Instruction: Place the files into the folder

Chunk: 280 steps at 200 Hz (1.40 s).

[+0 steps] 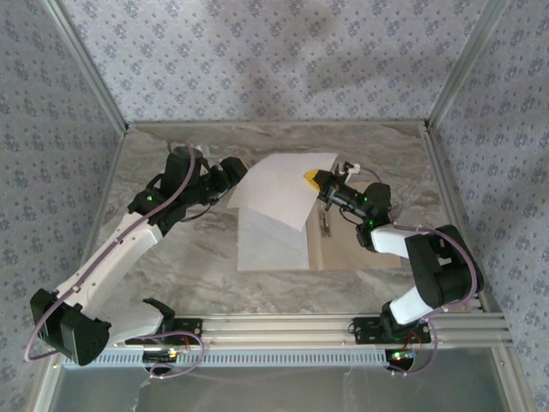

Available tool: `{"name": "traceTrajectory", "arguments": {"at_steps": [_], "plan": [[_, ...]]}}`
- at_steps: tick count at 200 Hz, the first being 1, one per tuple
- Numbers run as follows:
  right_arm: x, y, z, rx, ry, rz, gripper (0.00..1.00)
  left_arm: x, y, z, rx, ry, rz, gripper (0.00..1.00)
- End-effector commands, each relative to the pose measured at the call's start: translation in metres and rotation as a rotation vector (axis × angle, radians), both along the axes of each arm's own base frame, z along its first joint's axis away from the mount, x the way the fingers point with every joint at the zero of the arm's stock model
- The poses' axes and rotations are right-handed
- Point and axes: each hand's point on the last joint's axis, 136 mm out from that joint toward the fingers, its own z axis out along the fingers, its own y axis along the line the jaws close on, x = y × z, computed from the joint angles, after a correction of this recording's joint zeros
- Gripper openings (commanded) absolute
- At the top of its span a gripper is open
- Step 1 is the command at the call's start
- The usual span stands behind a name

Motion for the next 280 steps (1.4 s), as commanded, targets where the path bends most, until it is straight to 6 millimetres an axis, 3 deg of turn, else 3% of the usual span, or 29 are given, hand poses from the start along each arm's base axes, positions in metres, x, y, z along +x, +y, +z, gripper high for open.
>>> {"name": "traceTrajectory", "arguments": {"at_steps": [1, 28, 55, 91, 113, 119, 191, 242, 280], "plan": [[-0.011, 0.008, 0.005, -0.106, -0.027, 0.108, 0.0, 0.002, 0.01, -0.015, 0.101, 0.017, 0.0, 0.78], [-0.026, 0.006, -0.005, -0.318, -0.002, 0.173, 0.0, 0.005, 0.004, -0.034, 0.12, 0.058, -0.031, 0.76], [-0.045, -0.009, -0.005, -0.606, -0.051, 0.209, 0.0, 0.006, -0.005, -0.056, 0.114, 0.096, -0.068, 0.71], [-0.049, -0.016, 0.011, -0.696, -0.09, 0.241, 0.0, 0.003, -0.02, -0.089, 0.071, 0.143, -0.107, 0.68], [-0.052, -0.025, 0.005, -0.823, -0.096, 0.252, 0.0, -0.002, -0.037, -0.114, 0.076, 0.183, -0.155, 0.68], [-0.05, -0.026, 0.016, -0.848, -0.126, 0.239, 0.0, -0.003, -0.042, -0.121, 0.075, 0.194, -0.165, 0.68], [-0.057, -0.056, 0.017, -1.12, -0.144, 0.21, 0.0, -0.019, -0.086, -0.19, 0.079, 0.32, -0.258, 0.64], [-0.062, -0.058, 0.01, -1.162, -0.141, 0.248, 0.0, -0.04, -0.066, -0.23, 0.125, 0.402, -0.243, 0.66], [-0.063, -0.048, 0.014, -1.124, -0.167, 0.273, 0.0, -0.058, -0.049, -0.249, 0.139, 0.453, -0.223, 0.67]]}}
